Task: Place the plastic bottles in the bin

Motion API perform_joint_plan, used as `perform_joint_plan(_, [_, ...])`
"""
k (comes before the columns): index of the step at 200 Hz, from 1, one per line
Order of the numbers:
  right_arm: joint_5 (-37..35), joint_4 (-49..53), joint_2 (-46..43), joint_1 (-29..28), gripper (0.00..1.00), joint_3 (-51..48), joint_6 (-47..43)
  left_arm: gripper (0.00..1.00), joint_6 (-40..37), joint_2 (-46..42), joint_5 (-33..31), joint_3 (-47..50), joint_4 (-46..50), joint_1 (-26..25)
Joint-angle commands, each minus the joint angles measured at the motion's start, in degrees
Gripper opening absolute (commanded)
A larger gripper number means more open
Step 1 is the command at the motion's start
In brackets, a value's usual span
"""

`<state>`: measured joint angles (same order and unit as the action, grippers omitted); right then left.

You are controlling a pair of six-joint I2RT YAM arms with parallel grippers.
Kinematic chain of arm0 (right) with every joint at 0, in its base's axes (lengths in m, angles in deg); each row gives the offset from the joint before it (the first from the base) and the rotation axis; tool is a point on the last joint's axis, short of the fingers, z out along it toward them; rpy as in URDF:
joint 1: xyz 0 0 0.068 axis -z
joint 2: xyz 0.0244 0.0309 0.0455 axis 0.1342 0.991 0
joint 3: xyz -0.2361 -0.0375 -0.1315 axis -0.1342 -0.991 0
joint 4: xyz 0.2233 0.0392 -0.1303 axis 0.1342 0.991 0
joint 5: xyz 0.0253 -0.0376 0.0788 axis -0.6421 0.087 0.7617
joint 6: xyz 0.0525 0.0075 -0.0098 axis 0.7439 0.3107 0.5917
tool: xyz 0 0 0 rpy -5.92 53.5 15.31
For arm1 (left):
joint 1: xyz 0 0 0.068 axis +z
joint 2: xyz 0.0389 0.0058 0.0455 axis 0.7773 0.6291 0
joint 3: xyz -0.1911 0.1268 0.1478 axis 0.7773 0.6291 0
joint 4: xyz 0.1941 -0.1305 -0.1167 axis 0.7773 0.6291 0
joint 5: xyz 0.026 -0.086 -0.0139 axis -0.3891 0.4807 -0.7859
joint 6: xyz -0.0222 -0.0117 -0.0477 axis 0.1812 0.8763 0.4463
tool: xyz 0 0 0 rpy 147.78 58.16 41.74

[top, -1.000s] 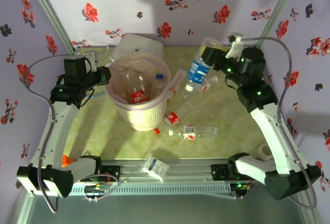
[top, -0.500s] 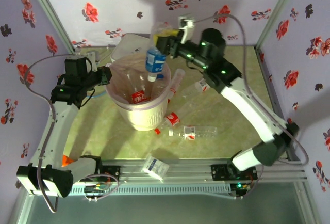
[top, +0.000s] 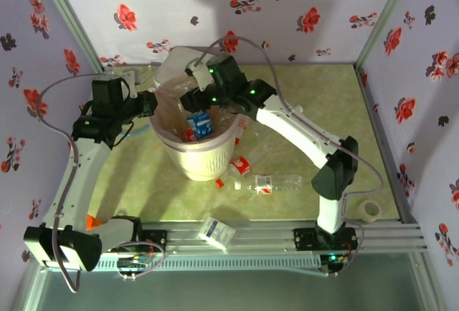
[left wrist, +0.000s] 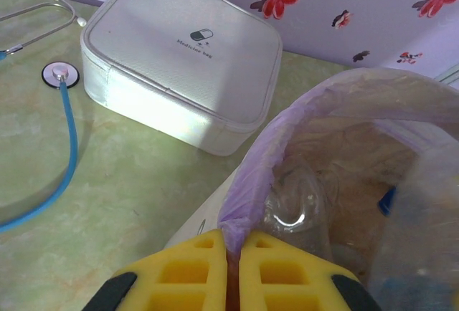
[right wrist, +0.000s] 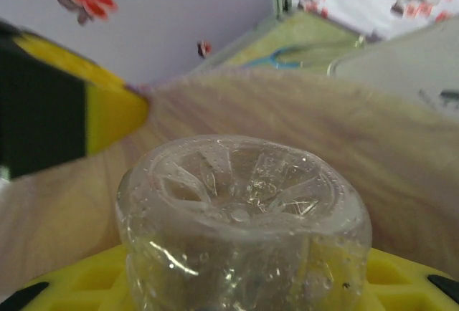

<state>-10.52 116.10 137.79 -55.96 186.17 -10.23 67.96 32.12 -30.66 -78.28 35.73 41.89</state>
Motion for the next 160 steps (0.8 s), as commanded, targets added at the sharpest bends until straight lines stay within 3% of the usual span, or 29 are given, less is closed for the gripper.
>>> perform_joint_plan(1, [-2.10, 7.77, 3.79, 0.54, 0.40, 1.39, -0.27, 0.03, 1.30, 0.86, 1.64, -0.15, 1.60, -0.54])
perform_joint_plan(78, [4.33, 7.70, 5.76, -0.17, 0.42, -4.58, 4.46, 0.03, 1.15, 0.21, 1.55, 0.22, 1.85, -0.52])
perform_joint_plan(95, [5.47, 5.17, 2.12, -0.27, 0.56, -6.35, 3.69, 0.03, 1.26, 0.07, 1.54, 0.51, 1.77, -0.54])
perform_joint_plan(125, [0.41, 6.02, -3.44, 0.09, 0.79, -4.71, 1.44, 0.03, 1.05, -0.07, 1.54, 0.23, 2.29, -0.54])
perform_joint_plan(160, [-5.31, 8.63, -4.91, 0.90, 0.84, -0.17, 0.09, 0.03, 0.52, -0.25, 1.59, 0.14, 2.64, -0.50])
